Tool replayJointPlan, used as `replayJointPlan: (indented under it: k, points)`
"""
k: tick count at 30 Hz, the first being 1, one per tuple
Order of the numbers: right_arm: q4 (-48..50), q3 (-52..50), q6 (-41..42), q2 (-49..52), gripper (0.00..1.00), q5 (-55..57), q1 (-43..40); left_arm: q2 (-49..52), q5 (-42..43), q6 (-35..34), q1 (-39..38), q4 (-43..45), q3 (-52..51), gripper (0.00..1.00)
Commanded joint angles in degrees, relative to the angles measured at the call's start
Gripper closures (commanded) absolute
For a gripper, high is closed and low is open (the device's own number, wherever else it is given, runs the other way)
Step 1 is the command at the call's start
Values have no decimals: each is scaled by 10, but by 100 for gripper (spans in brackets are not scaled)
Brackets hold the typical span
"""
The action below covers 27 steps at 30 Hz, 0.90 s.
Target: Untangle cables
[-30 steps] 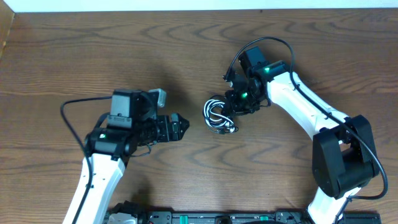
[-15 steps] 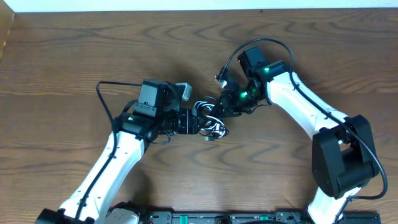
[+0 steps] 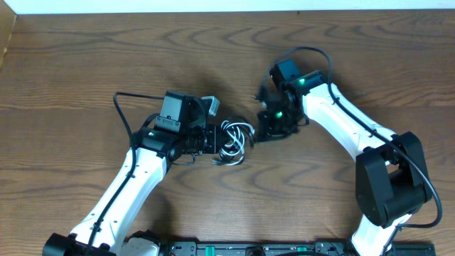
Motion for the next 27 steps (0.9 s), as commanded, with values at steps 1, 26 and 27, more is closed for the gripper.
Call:
replayJointPlan:
  k: [1,26,27]
  points:
    - [-31,0,91,-5,82,309,-4,2,0,10,-1,-18,8,93]
    - [21,0,-234,-5,61,-245,1,2,85,127,-1,-117,8,93]
    - [20,0,-234,-5,60,-244,4,2,101,139,-1,-115,8,93]
